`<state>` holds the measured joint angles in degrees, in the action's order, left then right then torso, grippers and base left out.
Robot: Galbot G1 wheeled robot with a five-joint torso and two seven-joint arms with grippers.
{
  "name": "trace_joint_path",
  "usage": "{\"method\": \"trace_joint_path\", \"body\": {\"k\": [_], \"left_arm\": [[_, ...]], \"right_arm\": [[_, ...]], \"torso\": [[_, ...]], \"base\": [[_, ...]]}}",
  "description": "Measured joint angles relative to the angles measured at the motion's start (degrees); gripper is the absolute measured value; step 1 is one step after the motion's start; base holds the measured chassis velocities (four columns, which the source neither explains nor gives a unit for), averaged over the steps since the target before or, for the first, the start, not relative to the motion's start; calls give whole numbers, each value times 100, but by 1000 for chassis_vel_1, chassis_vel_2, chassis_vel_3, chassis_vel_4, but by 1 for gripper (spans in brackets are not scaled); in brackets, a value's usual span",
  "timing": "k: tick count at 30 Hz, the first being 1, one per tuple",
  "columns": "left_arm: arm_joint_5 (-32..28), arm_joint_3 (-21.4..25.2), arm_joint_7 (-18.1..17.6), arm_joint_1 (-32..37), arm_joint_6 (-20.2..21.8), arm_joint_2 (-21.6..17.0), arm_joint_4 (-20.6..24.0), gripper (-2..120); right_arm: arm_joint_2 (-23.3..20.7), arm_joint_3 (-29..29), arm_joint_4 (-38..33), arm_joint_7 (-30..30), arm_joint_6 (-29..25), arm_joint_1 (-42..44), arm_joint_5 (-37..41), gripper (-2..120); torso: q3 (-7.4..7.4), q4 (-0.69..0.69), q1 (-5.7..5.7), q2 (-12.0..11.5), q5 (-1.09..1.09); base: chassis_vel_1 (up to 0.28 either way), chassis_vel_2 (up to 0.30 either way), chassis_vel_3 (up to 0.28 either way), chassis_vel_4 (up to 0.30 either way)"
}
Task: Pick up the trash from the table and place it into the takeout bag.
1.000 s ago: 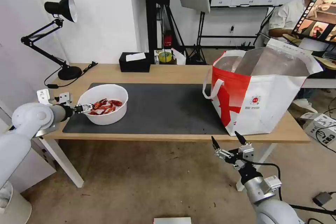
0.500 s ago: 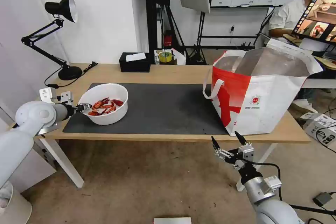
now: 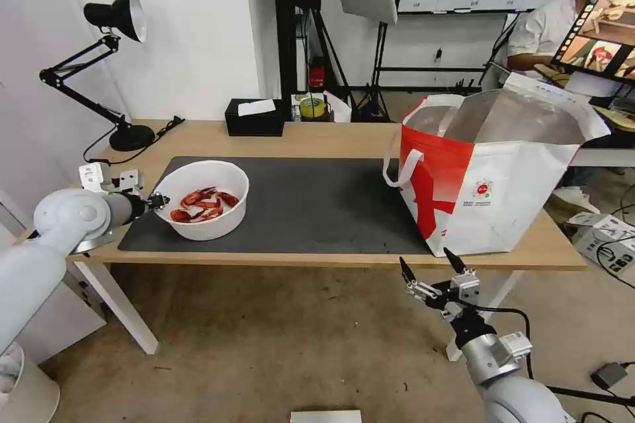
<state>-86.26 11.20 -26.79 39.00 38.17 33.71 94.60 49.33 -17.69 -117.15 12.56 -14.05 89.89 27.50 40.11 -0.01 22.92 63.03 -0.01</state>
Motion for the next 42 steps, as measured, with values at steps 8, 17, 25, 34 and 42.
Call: {"method": "trace_joint_path", "body": {"k": [8, 17, 25, 34, 42], "left_arm": [[-79, -117, 6, -371, -183, -151, 269, 0], [-211, -1283, 55, -2052, -381, -73, 714, 0], [-935, -2719, -334, -4084, -698, 603, 707, 0], [-1147, -3537, -734, -5118, -1149, 2070, 33, 0], [-1113, -4000, -952, -5460, -1528, 3530, -807, 0]], "right_arm": [[0, 0, 0, 0, 0, 0, 0, 100], [-1, 1, 0, -1, 0, 0, 0, 100], [-1, 1, 0, 0, 0, 0, 0, 100], [-1, 1, 0, -1, 0, -1, 1, 100], [-1, 1, 1, 0, 0, -1, 1, 100]], "torso": [[0, 1, 0, 0, 1], [-1, 2, 0, 0, 1], [0, 0, 0, -1, 4], [0, -2, 1, -1, 3], [1, 1, 1, -1, 3]], "base": [[0, 0, 0, 0], [0, 0, 0, 0], [0, 0, 0, 0], [0, 0, 0, 0], [0, 0, 0, 0]]}}
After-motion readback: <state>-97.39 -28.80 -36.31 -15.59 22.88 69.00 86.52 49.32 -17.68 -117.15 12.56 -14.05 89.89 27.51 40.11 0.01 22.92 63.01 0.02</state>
